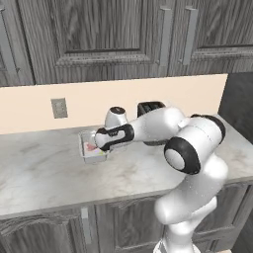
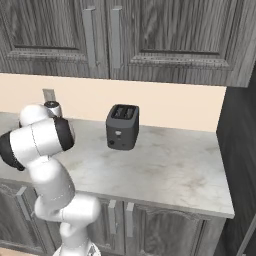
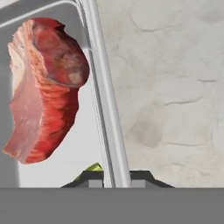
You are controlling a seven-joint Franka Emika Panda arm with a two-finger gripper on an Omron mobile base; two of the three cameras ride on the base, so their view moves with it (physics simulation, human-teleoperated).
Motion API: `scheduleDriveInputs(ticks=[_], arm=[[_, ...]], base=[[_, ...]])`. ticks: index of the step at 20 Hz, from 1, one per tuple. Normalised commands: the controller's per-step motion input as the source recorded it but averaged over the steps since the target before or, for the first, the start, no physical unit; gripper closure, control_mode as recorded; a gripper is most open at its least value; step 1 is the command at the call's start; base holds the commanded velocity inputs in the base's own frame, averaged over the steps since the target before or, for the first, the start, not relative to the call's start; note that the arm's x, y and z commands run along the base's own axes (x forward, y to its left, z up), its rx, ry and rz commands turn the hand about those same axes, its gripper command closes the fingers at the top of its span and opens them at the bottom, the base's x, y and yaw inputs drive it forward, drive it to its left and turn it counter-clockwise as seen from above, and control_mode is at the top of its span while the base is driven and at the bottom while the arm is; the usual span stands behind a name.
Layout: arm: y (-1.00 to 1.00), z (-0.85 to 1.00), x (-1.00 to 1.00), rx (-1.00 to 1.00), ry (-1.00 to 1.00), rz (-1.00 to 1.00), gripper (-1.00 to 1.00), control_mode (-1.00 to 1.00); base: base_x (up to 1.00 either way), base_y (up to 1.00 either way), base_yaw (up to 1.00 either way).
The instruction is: Place the tupperware on the second highest shelf of the fridge. Make space for the tupperware among the existing items by rearranging them on the shelves if needed. Close the fridge door when finished.
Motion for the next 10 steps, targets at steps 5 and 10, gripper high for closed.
scheduleDriveInputs(ticks=[5,10], arm=[[-0.52,0.65,-1.0,0.0,-0.24,-0.16,1.0,-1.0],[-0.71,0.93,-1.0,0.0,-0.19,-0.05,1.0,-1.0]], base=[[0.0,0.0,0.0],[0.0,0.0,0.0]])
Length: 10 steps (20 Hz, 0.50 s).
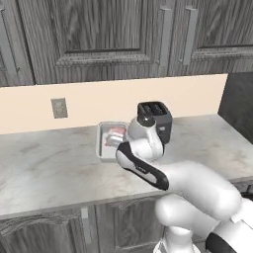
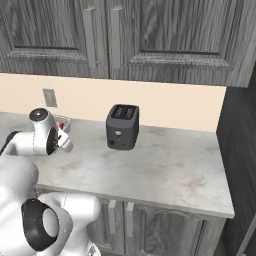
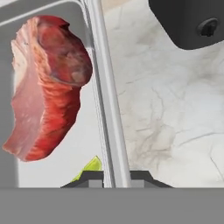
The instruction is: Place the tupperware on the second highest shelf of the fridge. Make space for the tupperware among the existing items by rearranging them on the shelves if needed. Close the fridge door when finished.
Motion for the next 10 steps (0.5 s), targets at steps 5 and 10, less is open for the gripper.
scheduleDriveInputs(ticks=[5,10], arm=[[-0.86,1.0,-0.88,0.02,-0.12,-0.02,1.0,-1.0],[-0.99,1.0,-0.74,0.0,0.0,-0.03,1.0,-1.0]], base=[[0.0,0.0,0.0],[0.0,0.0,0.0]])
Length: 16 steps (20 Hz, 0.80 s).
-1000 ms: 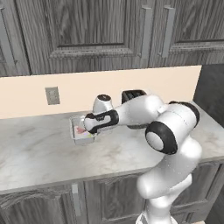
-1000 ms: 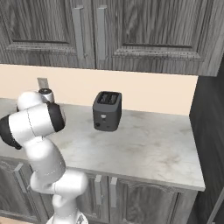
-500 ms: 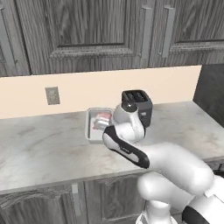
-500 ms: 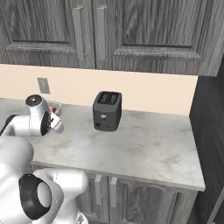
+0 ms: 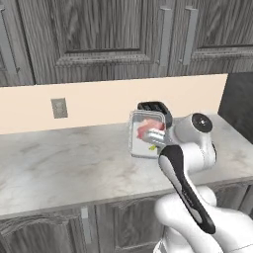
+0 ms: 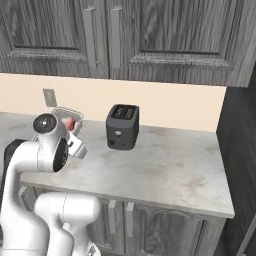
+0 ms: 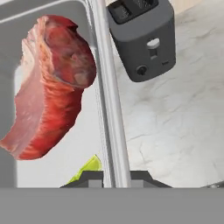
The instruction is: Place the tupperware on the second highest shelf of the fridge. Make space for the tupperware among the existing items by rearranging them on the shelves if needed. Close the fridge door when finished.
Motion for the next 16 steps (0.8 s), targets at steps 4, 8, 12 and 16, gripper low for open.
scheduleDriveInputs(ticks=[4,8,12,16], arm=[[-1.0,1.0,-0.53,0.0,0.07,-0.05,1.0,-1.0],[-0.89,0.45,-0.84,0.0,0.09,-0.03,1.0,-1.0],[-0.06,0.1,-0.58,-0.02,0.09,0.0,1.0,-1.0],[0.0,0.24,0.0,-0.04,0.14,-0.01,1.0,-1.0]], base=[[0.0,0.0,0.0],[0.0,0.0,0.0],[0.0,0.0,0.0],[0.0,0.0,0.0]])
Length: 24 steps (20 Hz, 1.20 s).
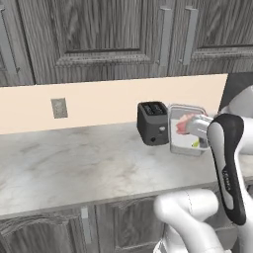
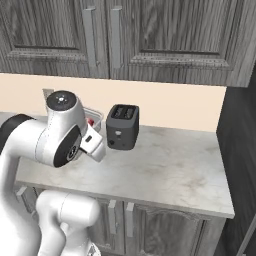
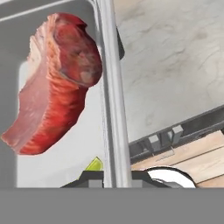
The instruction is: Place the tupperware on the second highest shelf of the fridge. Make space for the tupperware among the existing items by rearranging them on the shelves if needed. Close the fridge door when finished.
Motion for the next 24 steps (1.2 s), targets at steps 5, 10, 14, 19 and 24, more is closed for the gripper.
scheduleDriveInputs(ticks=[5,10,14,19,24], arm=[[0.0,0.07,0.04,0.0,0.07,0.0,1.0,1.0],[0.0,0.0,0.0,0.0,0.0,0.0,1.0,1.0],[0.0,0.0,0.0,0.0,0.0,0.0,1.0,1.0],[0.0,0.0,0.0,0.0,0.0,0.0,1.0,1.0],[0.0,0.0,0.0,0.0,0.0,0.0,1.0,1.0]], base=[[0.03,0.0,0.0],[-0.58,0.06,0.0],[-1.0,0.27,0.0],[-0.67,0.19,-0.17],[-0.82,0.0,-0.55]])
